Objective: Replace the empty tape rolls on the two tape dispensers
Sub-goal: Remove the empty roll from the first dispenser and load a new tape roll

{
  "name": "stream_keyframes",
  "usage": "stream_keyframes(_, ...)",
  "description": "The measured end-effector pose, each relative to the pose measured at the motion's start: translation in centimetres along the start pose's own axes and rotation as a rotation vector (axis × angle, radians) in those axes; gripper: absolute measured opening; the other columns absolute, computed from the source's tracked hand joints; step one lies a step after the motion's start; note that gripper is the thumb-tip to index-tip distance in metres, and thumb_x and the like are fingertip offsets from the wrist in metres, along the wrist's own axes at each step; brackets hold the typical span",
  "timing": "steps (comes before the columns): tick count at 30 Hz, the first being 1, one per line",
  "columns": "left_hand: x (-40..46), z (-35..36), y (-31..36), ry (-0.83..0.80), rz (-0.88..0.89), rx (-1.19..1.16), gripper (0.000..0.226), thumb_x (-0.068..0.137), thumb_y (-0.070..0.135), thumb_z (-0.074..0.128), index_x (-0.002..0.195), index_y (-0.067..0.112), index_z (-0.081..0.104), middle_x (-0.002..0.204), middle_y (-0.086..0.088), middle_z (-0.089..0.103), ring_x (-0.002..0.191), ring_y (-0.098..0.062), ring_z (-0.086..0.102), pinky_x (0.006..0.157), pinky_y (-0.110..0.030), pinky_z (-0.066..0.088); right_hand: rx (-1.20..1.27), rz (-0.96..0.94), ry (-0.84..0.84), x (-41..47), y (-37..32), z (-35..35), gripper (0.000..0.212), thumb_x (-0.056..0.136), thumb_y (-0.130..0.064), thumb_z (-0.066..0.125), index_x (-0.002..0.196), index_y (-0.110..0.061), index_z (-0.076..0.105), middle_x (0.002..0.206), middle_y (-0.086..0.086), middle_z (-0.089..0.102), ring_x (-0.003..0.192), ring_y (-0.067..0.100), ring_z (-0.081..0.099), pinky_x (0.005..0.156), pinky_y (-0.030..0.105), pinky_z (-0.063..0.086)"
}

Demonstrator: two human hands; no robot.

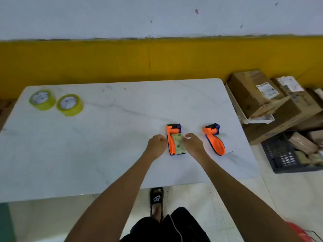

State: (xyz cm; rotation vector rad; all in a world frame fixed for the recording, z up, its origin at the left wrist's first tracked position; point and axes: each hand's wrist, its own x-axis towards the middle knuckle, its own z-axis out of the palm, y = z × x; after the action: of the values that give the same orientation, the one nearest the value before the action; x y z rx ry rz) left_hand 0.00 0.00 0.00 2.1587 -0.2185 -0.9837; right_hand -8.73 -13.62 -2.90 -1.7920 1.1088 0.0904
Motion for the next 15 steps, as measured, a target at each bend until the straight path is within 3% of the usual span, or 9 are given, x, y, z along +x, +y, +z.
stream_keyframes(6,1.1,2.6,0.3,0.013,-0.125,-0.208,0.029,0.088,0.013,0.036,0.088,0.003,0.063,0.105,-0.023,0.068,0.077,-0.023,0.055,0.068,-0.032,0.043,0.012,0.012,-0.055,0.5,0.1,0.2,0.027,0.093,-0.032,0.048,0.108,-0.016,0.064,0.099,0.003,0.066,0.087,0.019,0.064,0.076,0.032,0.053)
stream_keyframes(9,1.7,3.2,0.8,0.032,-0.187,-0.3,0.034,0.085,0.012,0.035,0.092,-0.002,0.065,0.105,-0.025,0.069,0.083,-0.03,0.066,0.075,-0.04,0.054,0.015,-0.037,-0.086,0.7,0.2,0.4,0.026,0.092,-0.03,0.046,0.097,-0.014,0.066,0.086,0.003,0.067,0.077,0.018,0.061,0.068,0.03,0.049)
stream_keyframes(11,1.8,3.7,1.0,0.042,-0.22,-0.332,0.037,0.086,0.011,0.034,0.099,-0.005,0.065,0.106,-0.025,0.069,0.094,-0.037,0.069,0.086,-0.049,0.056,0.01,-0.052,-0.094,0.9,0.4,0.4,0.026,0.092,-0.028,0.046,0.095,-0.012,0.066,0.088,0.008,0.07,0.073,0.017,0.06,0.064,0.03,0.049)
stream_keyframes(13,1.9,4.2,1.1,0.056,-0.227,-0.334,0.037,0.086,0.01,0.034,0.1,-0.006,0.064,0.106,-0.026,0.068,0.095,-0.037,0.068,0.087,-0.051,0.055,0.01,-0.065,-0.114,1.3,0.5,0.2,0.025,0.093,-0.028,0.047,0.097,-0.011,0.066,0.092,0.01,0.071,0.074,0.018,0.061,0.07,0.036,0.054)
stream_keyframes(15,1.9,4.5,1.4,0.076,-0.229,-0.325,0.037,0.087,0.009,0.033,0.098,-0.006,0.064,0.104,-0.026,0.068,0.094,-0.037,0.068,0.079,-0.046,0.057,0.019,-0.083,-0.124,1.7,0.7,0.0,0.024,0.093,-0.027,0.049,0.098,-0.01,0.066,0.093,0.011,0.071,0.079,0.02,0.065,0.078,0.043,0.059)
